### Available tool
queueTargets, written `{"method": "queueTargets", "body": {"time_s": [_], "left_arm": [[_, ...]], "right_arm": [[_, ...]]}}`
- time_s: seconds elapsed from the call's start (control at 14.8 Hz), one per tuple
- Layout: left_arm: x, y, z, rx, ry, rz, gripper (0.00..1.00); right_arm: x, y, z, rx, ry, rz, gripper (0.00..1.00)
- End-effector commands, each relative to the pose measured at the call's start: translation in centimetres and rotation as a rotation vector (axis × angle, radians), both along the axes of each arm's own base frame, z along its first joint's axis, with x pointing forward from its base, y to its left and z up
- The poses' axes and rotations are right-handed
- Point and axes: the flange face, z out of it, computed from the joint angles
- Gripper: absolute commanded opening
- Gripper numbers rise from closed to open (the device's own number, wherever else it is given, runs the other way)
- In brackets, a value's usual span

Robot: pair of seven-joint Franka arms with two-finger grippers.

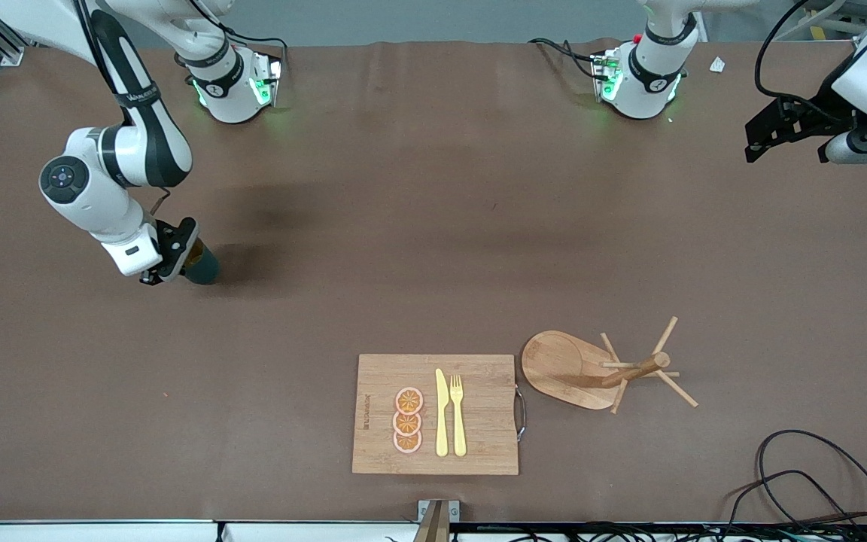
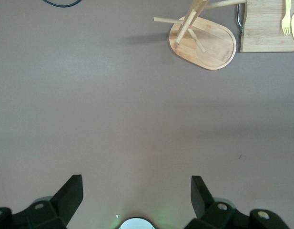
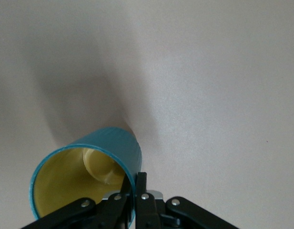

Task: Transfer cup from left to right arm and place
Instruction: 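Carry the mug with the right gripper away from the cutting board, then lower the mug onto the table with the right gripper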

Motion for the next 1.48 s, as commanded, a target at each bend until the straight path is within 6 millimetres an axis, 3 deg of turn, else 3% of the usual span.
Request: {"method": "queueTargets", "body": {"time_s": [0.0,0.81,0.88,0.94,1.01,1.14,1.35,1.41], "left_arm": [[0.0,0.3,0.4,-0.008,-0.010,-0.017,1.00],[-0.1,0.3,0.5,-0.006,-0.012,-0.020,1.00],[-0.1,0.2,0.5,-0.006,-0.012,-0.021,1.00],[-0.1,0.3,0.6,-0.006,-0.013,-0.020,1.00],[-0.1,0.3,0.6,-0.006,-0.013,-0.020,1.00],[-0.2,0.3,0.7,-0.006,-0.013,-0.020,1.00],[-0.3,0.2,0.7,-0.006,-0.015,-0.021,1.00],[-0.3,0.3,0.8,-0.006,-0.016,-0.020,1.00]], "right_arm": [[-1.1,-2.5,0.1,-0.003,-0.007,-0.030,0.00],[-1.0,-2.4,-1.7,0.003,-0.010,-0.028,0.00],[-1.0,-2.3,-1.6,0.004,-0.012,-0.031,0.07],[-1.0,-2.3,-1.7,0.004,-0.011,-0.032,0.32],[-1.0,-2.3,-1.7,0.005,-0.011,-0.035,0.48],[-0.9,-2.1,-1.6,0.007,-0.006,-0.037,1.00],[-0.8,-2.1,-0.3,0.071,0.011,-0.127,1.00],[-0.4,-2.1,1.0,0.081,0.009,-0.139,1.00]]}}
